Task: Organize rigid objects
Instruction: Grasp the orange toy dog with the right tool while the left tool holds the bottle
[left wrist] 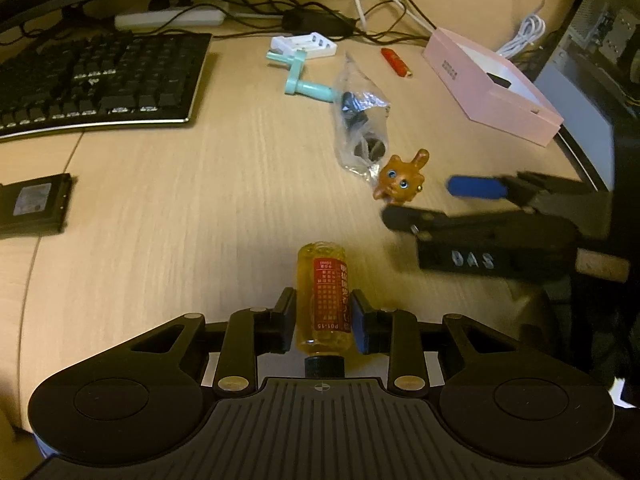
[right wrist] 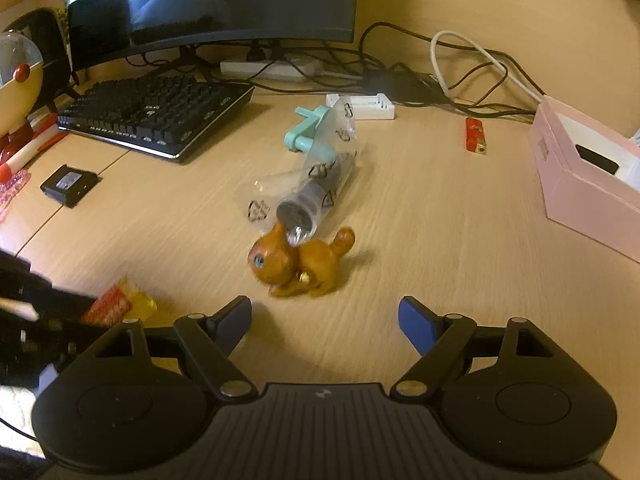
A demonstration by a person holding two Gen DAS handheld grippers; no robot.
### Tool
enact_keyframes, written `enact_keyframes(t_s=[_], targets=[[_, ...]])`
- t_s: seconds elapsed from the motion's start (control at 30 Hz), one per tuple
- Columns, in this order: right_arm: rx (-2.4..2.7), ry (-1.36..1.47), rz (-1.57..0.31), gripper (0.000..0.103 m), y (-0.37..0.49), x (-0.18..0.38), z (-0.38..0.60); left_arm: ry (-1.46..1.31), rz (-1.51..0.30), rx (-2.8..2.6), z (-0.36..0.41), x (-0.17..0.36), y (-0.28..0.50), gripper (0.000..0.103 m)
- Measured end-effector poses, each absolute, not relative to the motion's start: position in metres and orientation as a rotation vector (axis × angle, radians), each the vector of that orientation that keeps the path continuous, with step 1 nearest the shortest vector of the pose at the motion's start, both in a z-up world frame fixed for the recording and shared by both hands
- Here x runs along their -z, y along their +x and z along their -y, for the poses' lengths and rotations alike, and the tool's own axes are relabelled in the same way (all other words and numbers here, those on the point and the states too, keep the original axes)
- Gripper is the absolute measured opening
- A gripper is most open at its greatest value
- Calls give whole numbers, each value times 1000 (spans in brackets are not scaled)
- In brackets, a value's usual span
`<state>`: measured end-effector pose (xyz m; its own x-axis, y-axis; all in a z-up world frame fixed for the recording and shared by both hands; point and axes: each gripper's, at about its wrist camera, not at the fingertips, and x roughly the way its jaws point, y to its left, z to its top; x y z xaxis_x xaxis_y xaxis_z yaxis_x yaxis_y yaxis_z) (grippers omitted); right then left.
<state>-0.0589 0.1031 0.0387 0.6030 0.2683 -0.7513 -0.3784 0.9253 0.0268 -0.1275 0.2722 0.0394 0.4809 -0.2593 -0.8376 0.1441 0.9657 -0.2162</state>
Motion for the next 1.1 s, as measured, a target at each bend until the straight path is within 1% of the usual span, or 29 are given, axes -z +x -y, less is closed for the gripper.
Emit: enact_keyframes(t_s=[0.13, 0.2, 0.23, 0.27, 0.33, 0.4, 0.63, 0.8, 0.83, 0.97, 1.1], targets=[[-371, -135, -819, 82, -51, -34, -104, -128, -1034, 240, -272, -39, -129, 32], [-384, -137, -806, 78, -51, -34, -106, -130, -1033, 236, -272, -39, -129, 33], [-395, -143, -800, 70, -52, -35, -106, -131, -1032, 233, -272, -39, -129, 33], [-415, -157, -794, 58, -53, -36, -108, -132, -1031, 232, -271, -39, -129, 33], [-435, -210, -787, 43, -55, -40, -113, -138, -1030, 234, -271, -39, -127, 33], [-433, -234, -760, 43, -58, -46, -112, -140, -1029, 228, -269, -39, -126, 33], [-405, -179, -735, 41, -62, -64, -75, -101, -1015, 219, -247, -38, -122, 33], [-374, -189, -821, 41, -62, -57, -48, -96, -1017, 240, -229, -36, -113, 33], [-372, -183, -830, 42, -64, -55, -44, -94, -1013, 243, -226, -36, -112, 33], [-382, -170, -840, 53, -67, -49, -36, -97, -1000, 240, -218, -35, -108, 33], [-395, -140, -838, 53, -61, -44, -42, -92, -986, 238, -216, -34, -111, 33]])
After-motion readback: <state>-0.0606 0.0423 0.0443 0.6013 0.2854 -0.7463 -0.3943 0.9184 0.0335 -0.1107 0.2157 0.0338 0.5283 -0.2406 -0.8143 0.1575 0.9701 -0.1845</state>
